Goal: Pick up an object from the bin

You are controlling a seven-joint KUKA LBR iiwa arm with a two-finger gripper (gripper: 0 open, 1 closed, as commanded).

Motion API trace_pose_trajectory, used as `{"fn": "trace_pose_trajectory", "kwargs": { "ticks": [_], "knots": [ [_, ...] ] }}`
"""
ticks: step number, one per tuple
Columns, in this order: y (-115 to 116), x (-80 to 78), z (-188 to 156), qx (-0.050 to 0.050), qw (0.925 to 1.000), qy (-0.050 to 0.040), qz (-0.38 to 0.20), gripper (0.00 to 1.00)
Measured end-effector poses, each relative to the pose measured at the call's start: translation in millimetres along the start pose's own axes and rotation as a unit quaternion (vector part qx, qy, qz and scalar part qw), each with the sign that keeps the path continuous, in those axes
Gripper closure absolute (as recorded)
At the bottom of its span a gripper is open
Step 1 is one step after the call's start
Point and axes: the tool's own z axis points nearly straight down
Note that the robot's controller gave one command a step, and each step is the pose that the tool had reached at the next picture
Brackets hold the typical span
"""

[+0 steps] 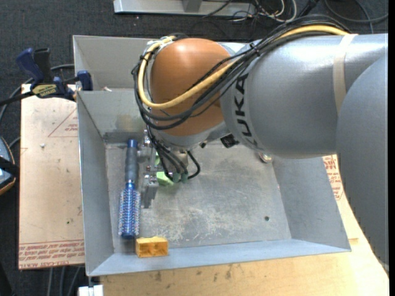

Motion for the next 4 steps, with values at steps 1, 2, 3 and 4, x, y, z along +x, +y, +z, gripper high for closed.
{"fn": "trace_pose_trajectory", "kwargs": {
  "ticks": [1, 2, 3, 4],
  "knots": [
    [-12.0, 22.1, 136.5, -0.001, 0.9946, -0.0066, -0.104, 0.00],
    [-145.4, 46.1, 52.2, 0.002, 0.9890, -0.0022, -0.148, 0.00],
    [-72.4, 26.4, 151.6, -0.001, 0.9713, 0.0020, -0.238, 0.00],
    [-74.7, 25.0, 148.3, 0.000, 0.9719, 0.0003, -0.235, 1.00]
  ]
}}
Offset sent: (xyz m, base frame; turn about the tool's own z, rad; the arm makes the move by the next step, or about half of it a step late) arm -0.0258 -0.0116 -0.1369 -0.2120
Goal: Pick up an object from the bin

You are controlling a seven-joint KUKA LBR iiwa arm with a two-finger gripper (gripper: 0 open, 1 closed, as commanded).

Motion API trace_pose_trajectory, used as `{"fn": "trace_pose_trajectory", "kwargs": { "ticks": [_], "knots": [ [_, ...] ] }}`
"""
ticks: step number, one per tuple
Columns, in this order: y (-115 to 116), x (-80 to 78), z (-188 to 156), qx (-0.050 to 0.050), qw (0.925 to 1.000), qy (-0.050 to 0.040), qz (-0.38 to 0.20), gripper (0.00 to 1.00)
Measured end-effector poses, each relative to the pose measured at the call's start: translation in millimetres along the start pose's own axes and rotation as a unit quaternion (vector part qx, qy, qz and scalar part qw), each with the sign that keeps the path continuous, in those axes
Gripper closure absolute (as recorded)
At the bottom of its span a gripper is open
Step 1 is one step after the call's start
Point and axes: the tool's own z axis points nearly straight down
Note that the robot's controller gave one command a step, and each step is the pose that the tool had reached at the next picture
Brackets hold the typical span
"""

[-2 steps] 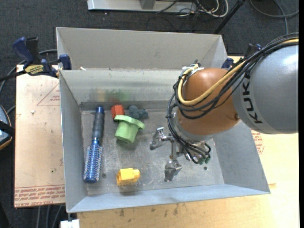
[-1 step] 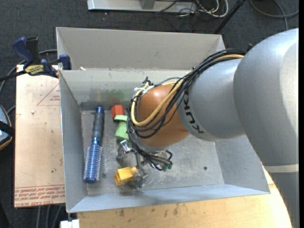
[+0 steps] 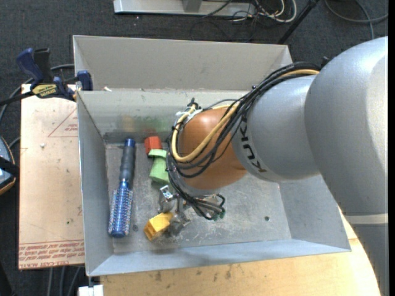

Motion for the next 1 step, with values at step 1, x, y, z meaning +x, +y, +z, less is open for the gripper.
{"fn": "trace_pose_trajectory", "kwargs": {
  "ticks": [1],
  "knots": [
    [-0.2, -8.3, -122.4, 0.002, 0.9999, -0.0057, 0.013, 1.00]
  ]
}}
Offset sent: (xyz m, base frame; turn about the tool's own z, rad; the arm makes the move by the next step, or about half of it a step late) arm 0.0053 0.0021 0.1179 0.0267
